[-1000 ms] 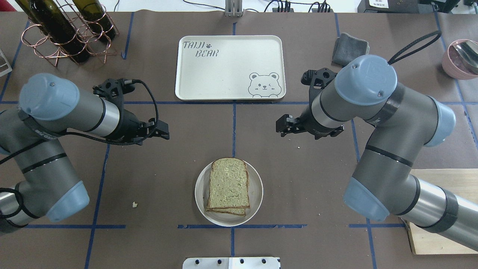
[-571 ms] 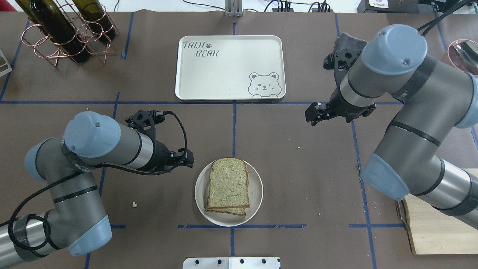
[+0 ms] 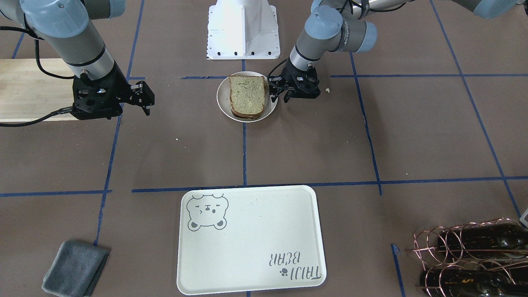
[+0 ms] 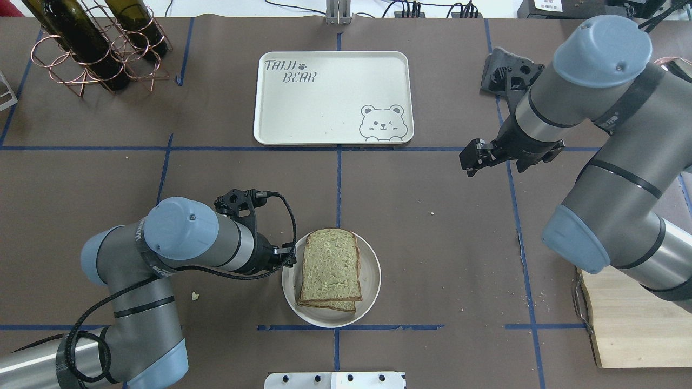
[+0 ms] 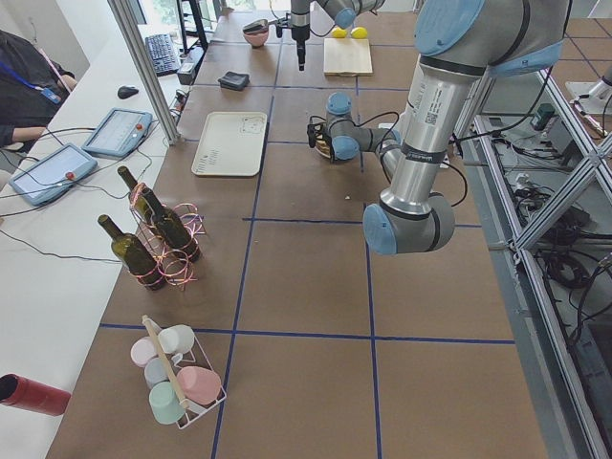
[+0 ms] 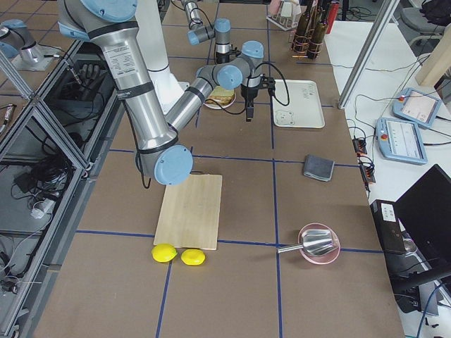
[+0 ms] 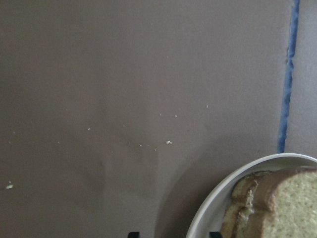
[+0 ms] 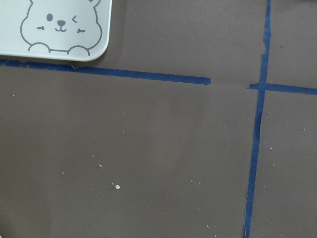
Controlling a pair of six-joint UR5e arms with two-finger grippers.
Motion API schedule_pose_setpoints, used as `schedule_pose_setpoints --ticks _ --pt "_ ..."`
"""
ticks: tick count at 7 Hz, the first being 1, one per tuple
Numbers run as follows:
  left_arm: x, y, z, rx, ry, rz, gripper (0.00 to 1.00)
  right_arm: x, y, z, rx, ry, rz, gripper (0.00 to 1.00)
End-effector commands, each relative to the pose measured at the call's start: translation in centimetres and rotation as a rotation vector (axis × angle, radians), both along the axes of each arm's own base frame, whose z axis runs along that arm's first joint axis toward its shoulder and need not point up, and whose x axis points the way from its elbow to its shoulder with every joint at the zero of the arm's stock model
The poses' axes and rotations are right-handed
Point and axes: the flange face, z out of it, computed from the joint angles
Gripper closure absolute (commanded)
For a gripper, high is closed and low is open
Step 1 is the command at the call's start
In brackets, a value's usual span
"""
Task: Make sandwich and place on tray
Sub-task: 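Withdraw the right gripper while the left gripper reaches toward the plate rim, then grasp the rim of the white plate with the left gripper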
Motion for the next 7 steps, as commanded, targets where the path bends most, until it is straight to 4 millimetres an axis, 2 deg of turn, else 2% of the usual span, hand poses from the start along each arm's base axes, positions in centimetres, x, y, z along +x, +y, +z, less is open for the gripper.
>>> schedule_pose_setpoints --ticks 1,3,4,6,7 --pt "0.9 0.7 0.2 -0.003 -0.007 0.015 0.61 0.4 -0.1 0.5 -0.004 0.002 -0.004 0.00" --pt "2.6 2.3 0.6 -0.006 -0.017 0.047 0.62 0.7 -0.2 0.4 -0.002 0.000 0.000 0.00" --pt "3.1 2.4 0.5 -0.007 -0.018 0.051 0.64 0.9 -0.4 0.3 -0.001 -0.001 0.005 0.00" --pt "2.7 2.5 -0.1 -0.004 -0.008 0.051 0.97 1.0 -0.5 0.3 -0.002 -0.002 0.007 0.00" --pt "2.4 2.3 -0.2 -0.003 -0.003 0.048 1.00 1.0 -0.5 0.3 -0.002 -0.002 0.007 0.00"
